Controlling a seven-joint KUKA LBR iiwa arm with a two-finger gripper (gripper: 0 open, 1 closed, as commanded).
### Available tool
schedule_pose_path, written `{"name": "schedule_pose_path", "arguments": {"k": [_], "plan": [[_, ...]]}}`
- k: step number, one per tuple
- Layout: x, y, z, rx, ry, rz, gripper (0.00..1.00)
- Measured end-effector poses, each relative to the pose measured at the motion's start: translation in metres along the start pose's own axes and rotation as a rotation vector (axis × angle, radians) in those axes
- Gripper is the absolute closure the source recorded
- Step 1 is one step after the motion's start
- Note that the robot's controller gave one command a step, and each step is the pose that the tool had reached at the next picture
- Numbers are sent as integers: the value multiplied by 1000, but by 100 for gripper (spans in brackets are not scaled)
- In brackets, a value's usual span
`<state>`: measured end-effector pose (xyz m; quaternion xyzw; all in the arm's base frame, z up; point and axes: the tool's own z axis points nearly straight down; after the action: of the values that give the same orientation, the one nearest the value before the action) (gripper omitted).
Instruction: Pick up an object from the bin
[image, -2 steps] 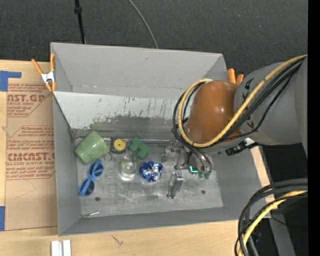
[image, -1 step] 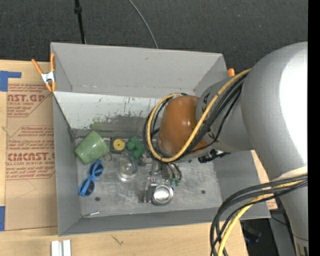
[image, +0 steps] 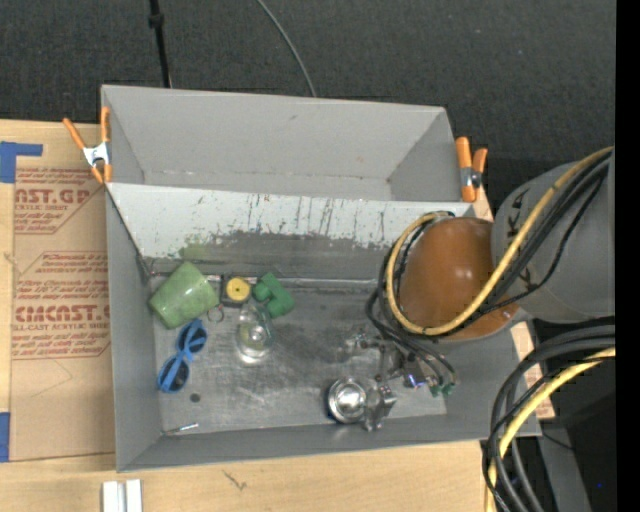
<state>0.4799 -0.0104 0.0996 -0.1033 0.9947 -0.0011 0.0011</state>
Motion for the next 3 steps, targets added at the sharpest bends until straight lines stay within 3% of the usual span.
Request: {"name": "schedule_pose_path", "arguments": {"k": [1,2,3], "plan": [[-13,20,25,4,-22,-260,0],[-13,21,26,2,-25,-260,100],[-35,45,28,-2,-2,-593,100]]}}
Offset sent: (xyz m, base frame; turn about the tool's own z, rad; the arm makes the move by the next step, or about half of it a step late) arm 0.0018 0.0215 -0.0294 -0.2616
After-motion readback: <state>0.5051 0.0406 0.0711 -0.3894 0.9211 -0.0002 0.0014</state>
